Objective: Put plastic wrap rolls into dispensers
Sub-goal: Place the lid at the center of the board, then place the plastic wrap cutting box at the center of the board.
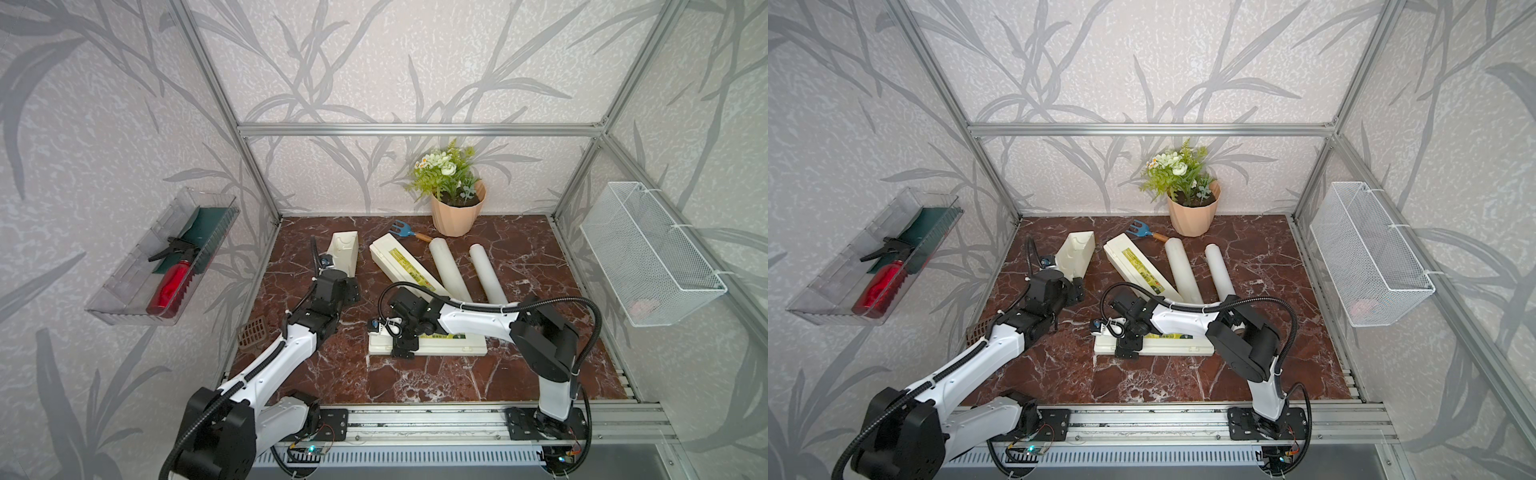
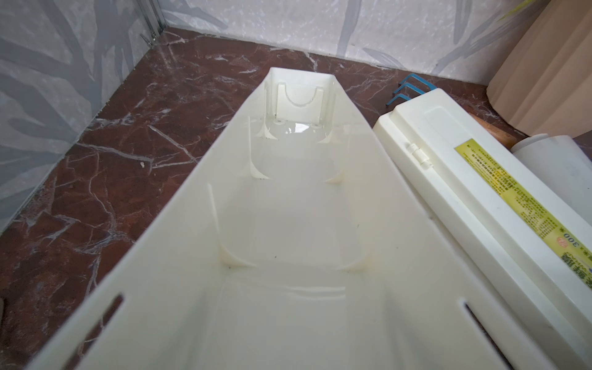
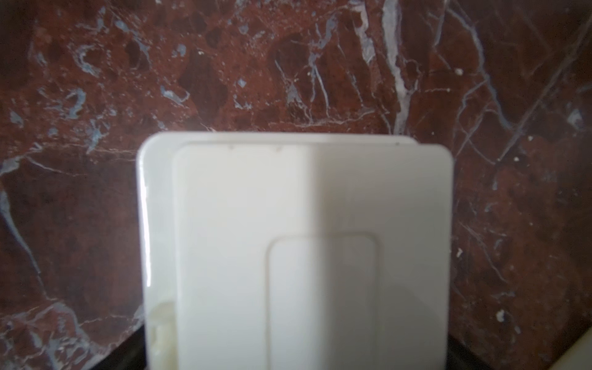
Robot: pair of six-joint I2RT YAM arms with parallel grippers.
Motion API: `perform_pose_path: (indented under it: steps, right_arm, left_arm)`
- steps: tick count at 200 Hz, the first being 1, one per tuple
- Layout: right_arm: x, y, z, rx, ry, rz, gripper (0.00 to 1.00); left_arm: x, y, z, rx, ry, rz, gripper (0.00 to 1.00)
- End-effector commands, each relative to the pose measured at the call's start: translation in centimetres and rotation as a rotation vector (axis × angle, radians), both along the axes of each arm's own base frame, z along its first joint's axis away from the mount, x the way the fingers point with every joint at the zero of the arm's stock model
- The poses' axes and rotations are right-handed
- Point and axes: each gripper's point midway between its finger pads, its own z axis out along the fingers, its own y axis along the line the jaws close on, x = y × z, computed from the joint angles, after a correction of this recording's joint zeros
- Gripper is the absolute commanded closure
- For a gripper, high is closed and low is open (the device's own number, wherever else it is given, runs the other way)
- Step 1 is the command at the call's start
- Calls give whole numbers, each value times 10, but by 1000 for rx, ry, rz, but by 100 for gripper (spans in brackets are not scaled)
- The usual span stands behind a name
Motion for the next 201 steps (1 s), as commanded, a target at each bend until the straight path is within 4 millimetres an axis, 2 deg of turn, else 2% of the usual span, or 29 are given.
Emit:
perform_pose_path:
  steps: [1,48,68,80,108,118,131,134,139,164,173,176,190,196,201]
  right_arm:
    - [-2,-3,4,25,22,11,1]
    - [-6,-4,21,54,38,19,1]
    - [-1,-6,34,83,36,-19,1]
    - [6,-8,46,110,40,-65,1]
    - [34,-21,88,218,91,-231,1]
    - [48,-30,98,242,98,-300,1]
    - [68,-44,97,239,92,-390,1]
    - [72,-49,107,255,74,-411,1]
    - [81,-56,109,255,62,-448,1]
    - [132,-106,103,206,20,-705,1]
    - [150,-128,104,198,26,-816,1]
    - [155,-134,95,178,47,-846,1]
    - [173,-159,84,152,87,-956,1]
    - [180,-167,79,140,90,-985,1]
    - [184,-172,74,127,92,-998,1]
  left_arm:
    - [-55,4,-73,9,364,25,52]
    - [-67,-10,-103,-31,467,12,52]
    - [-76,-14,-120,-53,512,12,52]
    - [-82,-18,-131,-82,555,25,52]
    - [-96,-23,-155,-115,666,46,50]
    - [-99,-26,-161,-132,693,48,49]
    - [-103,-28,-167,-147,714,57,48]
    - [-103,-29,-168,-150,716,59,48]
    - [-104,-30,-169,-153,720,59,48]
    - [-104,-30,-168,-139,715,62,44]
    - [-104,-30,-163,-125,703,62,38]
    - [-103,-29,-161,-122,699,63,37]
    - [-100,-29,-150,-96,663,62,18]
    - [-99,-29,-145,-90,645,61,3]
    - [-97,-28,-141,-88,629,60,1]
